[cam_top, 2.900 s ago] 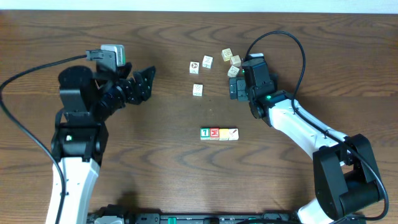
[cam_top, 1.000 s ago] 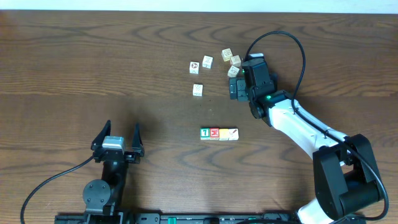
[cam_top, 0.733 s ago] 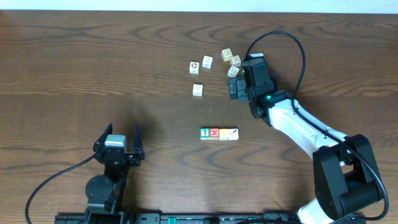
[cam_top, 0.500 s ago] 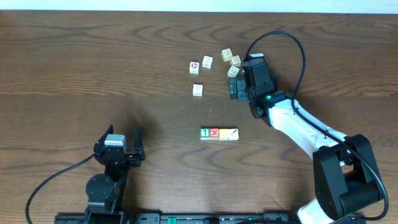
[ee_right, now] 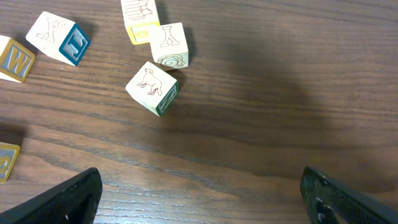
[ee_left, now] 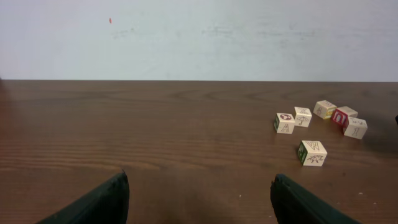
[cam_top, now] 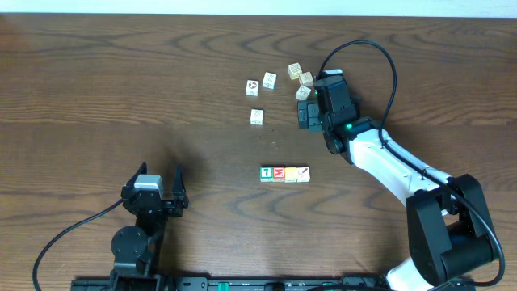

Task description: Lift 4 blocks

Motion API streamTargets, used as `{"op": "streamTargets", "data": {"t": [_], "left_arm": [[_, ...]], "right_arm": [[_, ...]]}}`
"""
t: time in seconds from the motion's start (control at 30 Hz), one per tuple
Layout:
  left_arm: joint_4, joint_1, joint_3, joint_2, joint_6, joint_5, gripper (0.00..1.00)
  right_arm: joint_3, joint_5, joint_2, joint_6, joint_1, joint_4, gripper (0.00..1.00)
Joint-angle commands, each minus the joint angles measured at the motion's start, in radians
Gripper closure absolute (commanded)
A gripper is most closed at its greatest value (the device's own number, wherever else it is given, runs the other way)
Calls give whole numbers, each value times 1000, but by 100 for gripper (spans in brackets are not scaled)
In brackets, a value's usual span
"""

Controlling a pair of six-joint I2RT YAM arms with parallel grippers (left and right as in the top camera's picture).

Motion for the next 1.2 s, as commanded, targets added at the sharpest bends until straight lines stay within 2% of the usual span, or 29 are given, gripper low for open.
{"op": "streamTargets", "data": {"t": [0.0, 0.53, 0.83, 0.97, 1.17], "left_arm": [[-49, 5, -8, -6, -8, -19, 27], [-49, 5, -8, -5, -8, -18, 27], [-49, 5, -8, -5, -8, -18, 27], [-49, 5, -8, -5, -8, -19, 27], [-49, 5, -8, -5, -8, -19, 27]], "right_arm": [[2, 6, -16, -6, -6, 1, 1], [2, 6, -22, -6, -7, 1, 1], [-62, 7, -138, -7, 14, 0, 1], [-201, 82, -265, -14, 31, 171, 1], [-526, 97, -571, -14, 12, 496, 1]]}}
